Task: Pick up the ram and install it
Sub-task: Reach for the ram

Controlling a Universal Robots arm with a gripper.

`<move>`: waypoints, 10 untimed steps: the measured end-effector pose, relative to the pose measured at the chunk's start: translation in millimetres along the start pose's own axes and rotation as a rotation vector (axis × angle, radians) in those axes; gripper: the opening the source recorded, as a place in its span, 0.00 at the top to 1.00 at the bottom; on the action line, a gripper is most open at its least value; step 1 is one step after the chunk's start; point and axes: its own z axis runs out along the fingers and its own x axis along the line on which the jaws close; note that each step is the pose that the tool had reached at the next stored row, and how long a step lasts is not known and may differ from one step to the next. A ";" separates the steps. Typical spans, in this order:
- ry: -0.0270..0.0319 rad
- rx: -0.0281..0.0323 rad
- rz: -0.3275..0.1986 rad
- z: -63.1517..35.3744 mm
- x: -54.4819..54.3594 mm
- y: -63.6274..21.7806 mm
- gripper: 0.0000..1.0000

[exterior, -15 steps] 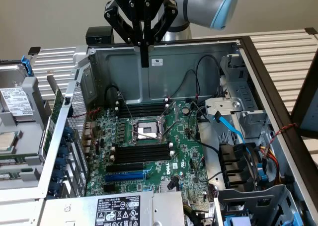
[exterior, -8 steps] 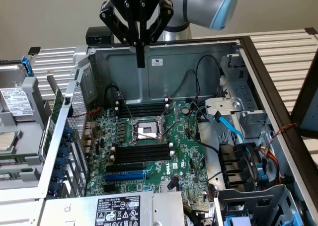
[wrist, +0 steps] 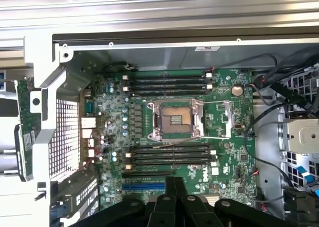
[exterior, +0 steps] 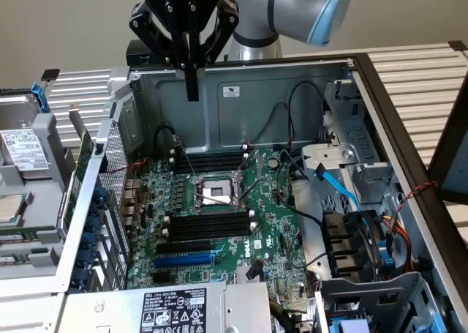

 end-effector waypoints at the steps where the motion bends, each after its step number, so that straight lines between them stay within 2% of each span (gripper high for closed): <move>1: -0.0001 -0.0001 0.001 0.0 3.1 -0.2 0.89; 10: 0.0001 0.0001 0.007 -0.4 30.9 -2.0 0.89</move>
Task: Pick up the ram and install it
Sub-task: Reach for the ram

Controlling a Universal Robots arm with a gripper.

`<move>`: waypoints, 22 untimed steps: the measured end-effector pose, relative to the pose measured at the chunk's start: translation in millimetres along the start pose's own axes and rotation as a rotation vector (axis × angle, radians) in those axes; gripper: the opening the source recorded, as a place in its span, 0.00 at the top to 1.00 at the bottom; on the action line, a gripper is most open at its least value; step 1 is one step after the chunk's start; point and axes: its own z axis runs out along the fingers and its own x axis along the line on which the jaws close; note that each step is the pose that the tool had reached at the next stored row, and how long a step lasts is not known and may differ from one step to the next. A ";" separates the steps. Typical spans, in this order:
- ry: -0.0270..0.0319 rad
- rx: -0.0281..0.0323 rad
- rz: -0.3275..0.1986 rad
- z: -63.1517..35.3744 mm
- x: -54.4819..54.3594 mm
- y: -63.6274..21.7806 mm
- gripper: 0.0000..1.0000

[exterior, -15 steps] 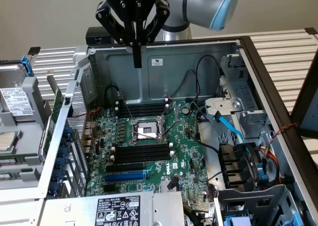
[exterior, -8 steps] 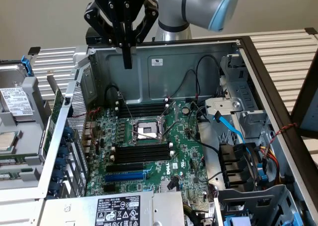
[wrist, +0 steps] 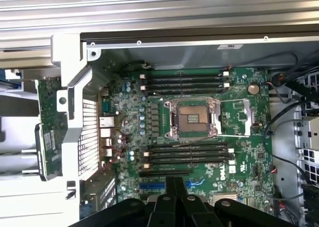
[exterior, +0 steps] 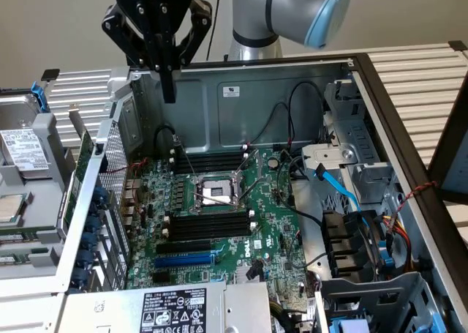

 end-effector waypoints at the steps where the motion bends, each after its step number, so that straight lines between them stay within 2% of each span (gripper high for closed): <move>1: 0.0000 0.0000 0.001 0.0 3.1 -0.2 0.89; 16: 0.0012 0.0003 0.009 0.5 50.7 -1.5 0.89; 22: 0.0021 0.0004 0.010 0.7 73.3 -2.6 0.89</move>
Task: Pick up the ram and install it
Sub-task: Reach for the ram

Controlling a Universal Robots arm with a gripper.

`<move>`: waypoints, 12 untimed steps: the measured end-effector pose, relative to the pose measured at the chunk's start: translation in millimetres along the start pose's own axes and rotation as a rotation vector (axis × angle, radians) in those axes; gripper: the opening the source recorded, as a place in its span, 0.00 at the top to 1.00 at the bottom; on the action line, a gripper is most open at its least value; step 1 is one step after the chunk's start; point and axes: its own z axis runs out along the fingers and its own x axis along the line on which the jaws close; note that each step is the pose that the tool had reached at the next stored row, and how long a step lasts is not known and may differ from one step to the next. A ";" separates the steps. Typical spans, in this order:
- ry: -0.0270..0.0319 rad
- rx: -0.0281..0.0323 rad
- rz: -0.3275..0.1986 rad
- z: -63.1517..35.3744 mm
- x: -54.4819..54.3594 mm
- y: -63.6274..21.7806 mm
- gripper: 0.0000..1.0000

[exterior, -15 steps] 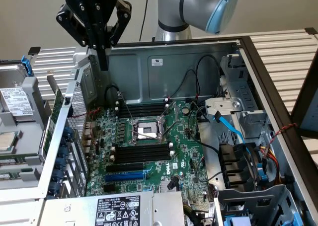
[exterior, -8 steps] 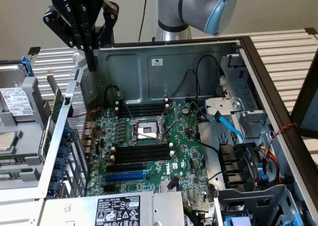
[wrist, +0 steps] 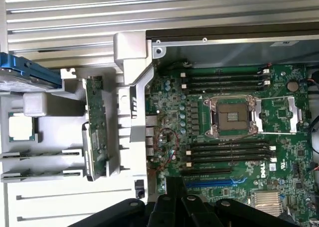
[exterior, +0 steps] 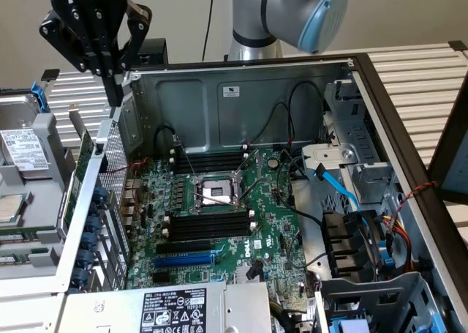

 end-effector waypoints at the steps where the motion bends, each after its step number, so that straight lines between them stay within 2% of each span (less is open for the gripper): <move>1: 0.0003 0.0001 0.000 0.0 4.1 -0.3 0.89; 12: 0.0028 0.0003 0.000 0.8 52.4 -4.1 0.89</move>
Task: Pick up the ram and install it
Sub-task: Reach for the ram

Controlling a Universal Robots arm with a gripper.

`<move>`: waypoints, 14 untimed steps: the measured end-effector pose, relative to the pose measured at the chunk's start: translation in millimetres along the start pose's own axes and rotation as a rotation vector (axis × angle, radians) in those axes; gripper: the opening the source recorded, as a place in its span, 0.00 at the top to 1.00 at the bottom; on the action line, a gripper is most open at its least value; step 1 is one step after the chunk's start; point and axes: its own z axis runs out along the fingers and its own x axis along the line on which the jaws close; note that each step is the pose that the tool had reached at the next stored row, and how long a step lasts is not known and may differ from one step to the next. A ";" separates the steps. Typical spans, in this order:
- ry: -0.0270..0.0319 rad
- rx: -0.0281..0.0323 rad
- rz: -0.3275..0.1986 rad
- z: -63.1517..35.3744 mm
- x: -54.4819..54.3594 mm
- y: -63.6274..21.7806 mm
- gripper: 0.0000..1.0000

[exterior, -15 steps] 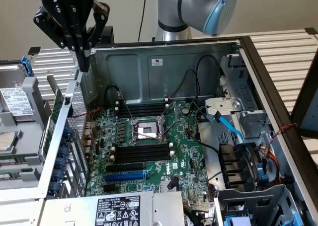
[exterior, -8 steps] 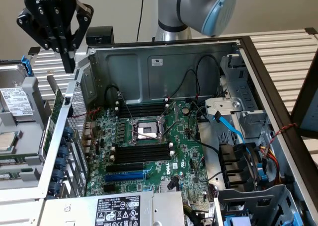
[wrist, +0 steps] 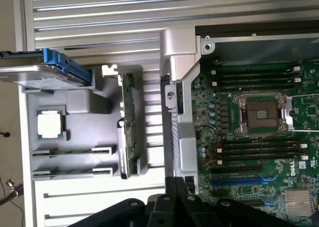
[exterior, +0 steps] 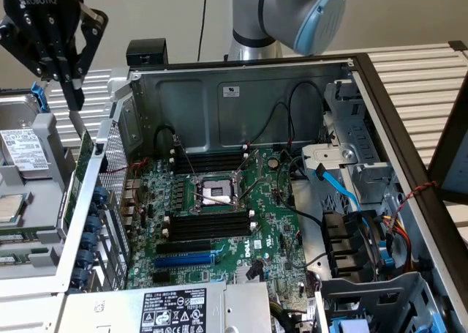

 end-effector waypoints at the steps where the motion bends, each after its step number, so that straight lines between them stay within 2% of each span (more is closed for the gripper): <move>1: 0.0002 0.0000 0.000 0.1 4.5 -0.3 0.89; 14: 0.0008 0.0001 0.000 2.9 63.1 -3.9 0.89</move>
